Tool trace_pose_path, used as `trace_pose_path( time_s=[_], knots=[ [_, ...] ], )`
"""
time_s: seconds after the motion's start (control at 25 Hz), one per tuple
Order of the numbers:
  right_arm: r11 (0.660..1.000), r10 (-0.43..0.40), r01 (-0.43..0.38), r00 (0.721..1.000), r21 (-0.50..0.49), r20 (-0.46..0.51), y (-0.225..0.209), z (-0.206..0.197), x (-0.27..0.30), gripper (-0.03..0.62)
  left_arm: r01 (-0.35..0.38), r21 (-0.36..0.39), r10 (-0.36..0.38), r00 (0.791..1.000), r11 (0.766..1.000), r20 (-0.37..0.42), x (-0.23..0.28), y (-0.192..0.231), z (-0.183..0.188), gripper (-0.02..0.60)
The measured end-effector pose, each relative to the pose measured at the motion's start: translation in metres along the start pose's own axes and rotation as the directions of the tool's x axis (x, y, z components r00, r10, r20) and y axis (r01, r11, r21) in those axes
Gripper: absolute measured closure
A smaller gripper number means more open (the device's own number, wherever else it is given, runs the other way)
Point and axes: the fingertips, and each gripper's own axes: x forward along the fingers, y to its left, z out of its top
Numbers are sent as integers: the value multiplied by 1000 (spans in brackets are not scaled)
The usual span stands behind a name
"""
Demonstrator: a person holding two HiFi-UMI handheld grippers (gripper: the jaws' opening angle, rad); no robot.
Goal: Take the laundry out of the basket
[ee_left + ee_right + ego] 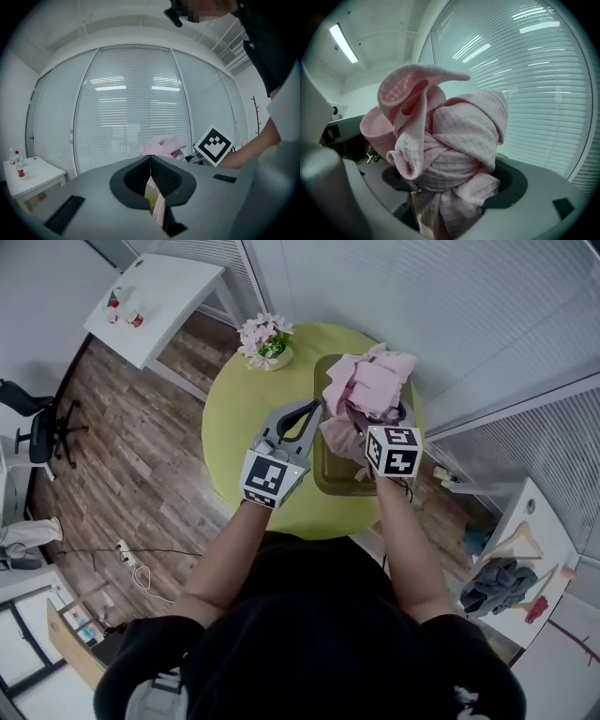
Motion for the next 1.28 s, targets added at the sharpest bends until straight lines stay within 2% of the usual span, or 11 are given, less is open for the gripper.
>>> trace_pose_path(
  time_s=[0.36,0.64,0.96,1.28],
  knots=[
    [997,65,-59,992,-58,112,19,54,-28,140,-73,19,72,997,997,32,-23,6,30,571],
    [992,103,-87,978,-96,182,44,89,-44,140,-118,22,117,992,993,50,-44,26,44,571],
    [991,89,-62,967,-117,239,79,120,-55,140,-105,24,103,992,994,78,-71,50,54,571],
    [990,69,-28,953,-141,294,127,146,-65,140,-102,20,100,991,995,88,-112,82,47,571]
  ],
)
